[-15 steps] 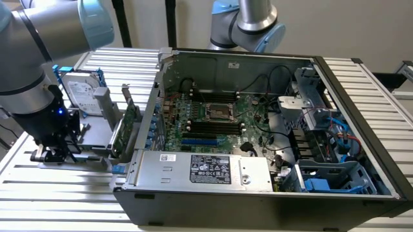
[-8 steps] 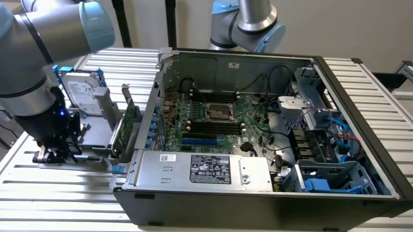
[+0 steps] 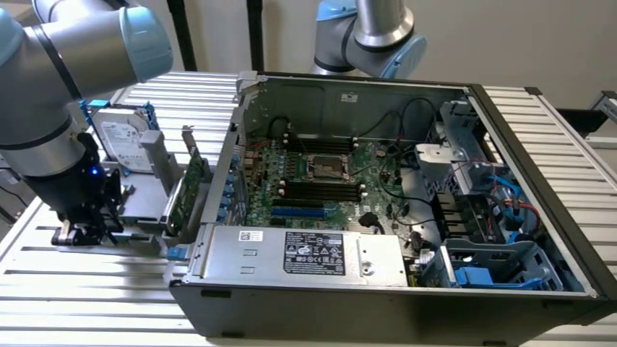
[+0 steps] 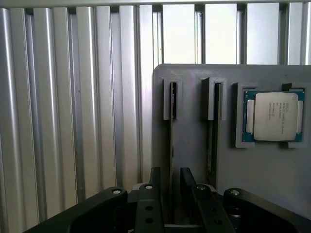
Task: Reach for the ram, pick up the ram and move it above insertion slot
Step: 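Pick up the ram and move it above insertion slot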
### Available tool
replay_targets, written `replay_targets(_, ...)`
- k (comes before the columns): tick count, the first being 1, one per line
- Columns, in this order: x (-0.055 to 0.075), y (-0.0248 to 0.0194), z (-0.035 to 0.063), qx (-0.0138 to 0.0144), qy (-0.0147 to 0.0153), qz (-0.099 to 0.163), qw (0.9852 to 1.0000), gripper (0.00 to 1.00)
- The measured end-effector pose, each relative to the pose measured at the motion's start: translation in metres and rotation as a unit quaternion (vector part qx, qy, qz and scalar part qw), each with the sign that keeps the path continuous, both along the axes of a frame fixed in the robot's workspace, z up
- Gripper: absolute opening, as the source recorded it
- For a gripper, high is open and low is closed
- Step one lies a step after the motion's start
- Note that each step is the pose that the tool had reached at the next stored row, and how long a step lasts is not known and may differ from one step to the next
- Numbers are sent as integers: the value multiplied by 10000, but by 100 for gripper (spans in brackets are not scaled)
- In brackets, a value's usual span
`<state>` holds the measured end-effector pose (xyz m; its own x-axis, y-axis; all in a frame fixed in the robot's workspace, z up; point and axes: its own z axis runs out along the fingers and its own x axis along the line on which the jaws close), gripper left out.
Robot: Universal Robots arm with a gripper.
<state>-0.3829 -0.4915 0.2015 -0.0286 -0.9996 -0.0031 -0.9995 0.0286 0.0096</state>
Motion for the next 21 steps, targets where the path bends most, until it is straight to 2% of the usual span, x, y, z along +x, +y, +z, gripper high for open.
replay_targets(4, 0, 3, -7, 15, 13, 1, 10000, 31)
replay_targets(9, -1, 6, -12, 40, 60, 1, 10000, 31)
replay_targets(16, -6, 6, -23, 53, 84, 3, 10000, 31)
replay_targets(21, -7, 6, -23, 53, 87, 4, 9999, 13)
